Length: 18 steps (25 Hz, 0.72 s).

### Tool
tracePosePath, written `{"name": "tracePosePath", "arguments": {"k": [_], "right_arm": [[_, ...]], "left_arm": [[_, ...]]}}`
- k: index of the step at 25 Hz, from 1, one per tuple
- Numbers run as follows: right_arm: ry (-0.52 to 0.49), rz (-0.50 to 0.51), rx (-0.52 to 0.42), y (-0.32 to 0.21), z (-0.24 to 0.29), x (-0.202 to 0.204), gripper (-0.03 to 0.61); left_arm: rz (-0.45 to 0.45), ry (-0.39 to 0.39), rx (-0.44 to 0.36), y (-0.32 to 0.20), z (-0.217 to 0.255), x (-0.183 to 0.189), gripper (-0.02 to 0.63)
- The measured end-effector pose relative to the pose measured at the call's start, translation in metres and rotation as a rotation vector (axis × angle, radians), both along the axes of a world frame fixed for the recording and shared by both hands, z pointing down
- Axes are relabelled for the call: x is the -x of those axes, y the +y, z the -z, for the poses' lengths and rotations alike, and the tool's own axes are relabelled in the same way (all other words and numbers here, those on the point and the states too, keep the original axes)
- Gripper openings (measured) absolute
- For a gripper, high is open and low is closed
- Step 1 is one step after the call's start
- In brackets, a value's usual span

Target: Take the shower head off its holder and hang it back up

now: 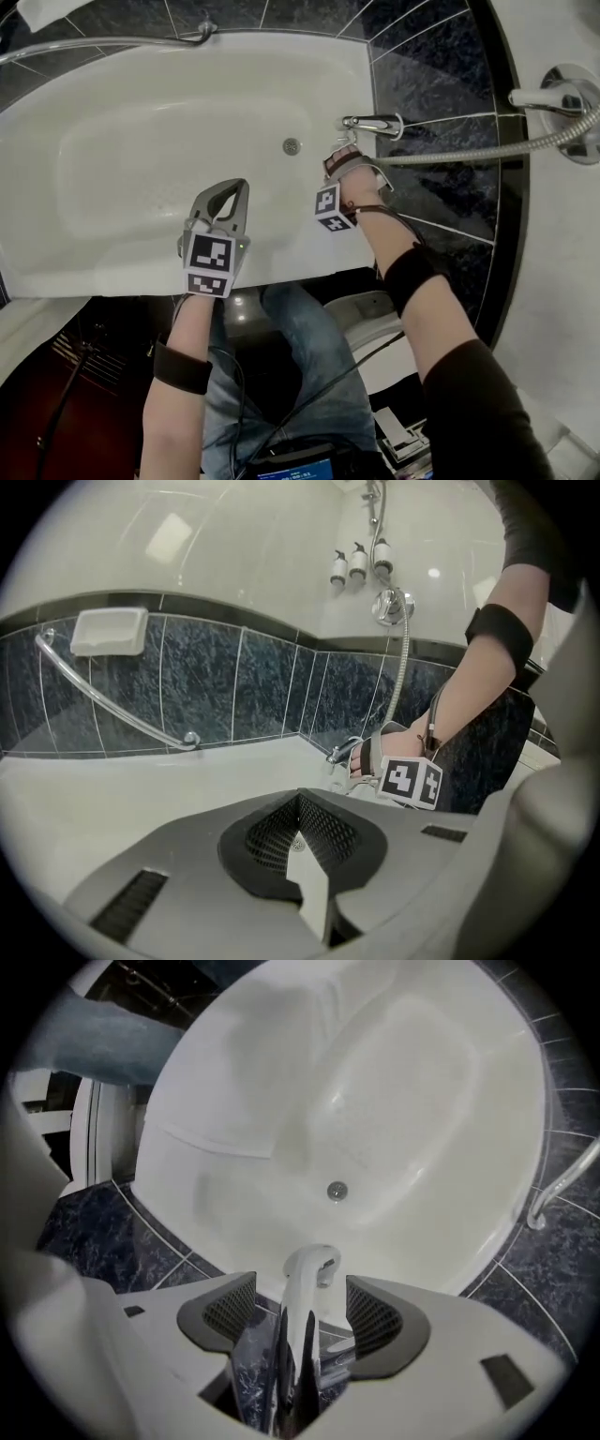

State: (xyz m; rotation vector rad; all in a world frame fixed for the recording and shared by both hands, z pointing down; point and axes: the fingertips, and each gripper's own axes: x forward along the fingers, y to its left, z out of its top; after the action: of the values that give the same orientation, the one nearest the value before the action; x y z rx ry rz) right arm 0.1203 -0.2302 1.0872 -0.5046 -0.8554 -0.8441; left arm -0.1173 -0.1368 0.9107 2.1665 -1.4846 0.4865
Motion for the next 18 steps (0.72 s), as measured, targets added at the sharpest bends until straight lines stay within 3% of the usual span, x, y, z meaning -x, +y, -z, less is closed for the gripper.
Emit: {"name": "tracePosePath", "arguments": {"k": [4,8,15,18], "right_arm": [[0.182,0.019,-0.033,-0.016,-0.010,-0.024,0.330],[0.309,-0.028,-0.013,-0.013,-0.017,-0.051,0.317],[0.351,-0.052,-0.031,-0.010,-0.026,-0.056,0.188],[0.368,-0.068,-0.048,-0.012,-0.025,-0.057,0.184]], "left_arm": [[-0.003,-0.003,0.003,-0.001,-0.011,0.010,0.000],[-0.019,-0.011,0.008,-0.003,-0.022,0.016,0.000],[-0.032,-0.017,0.019,-0.004,-0.034,0.020,0.000],[-0.024,-0.012,0.025,-0.001,-0.037,0.022,0.000]]}}
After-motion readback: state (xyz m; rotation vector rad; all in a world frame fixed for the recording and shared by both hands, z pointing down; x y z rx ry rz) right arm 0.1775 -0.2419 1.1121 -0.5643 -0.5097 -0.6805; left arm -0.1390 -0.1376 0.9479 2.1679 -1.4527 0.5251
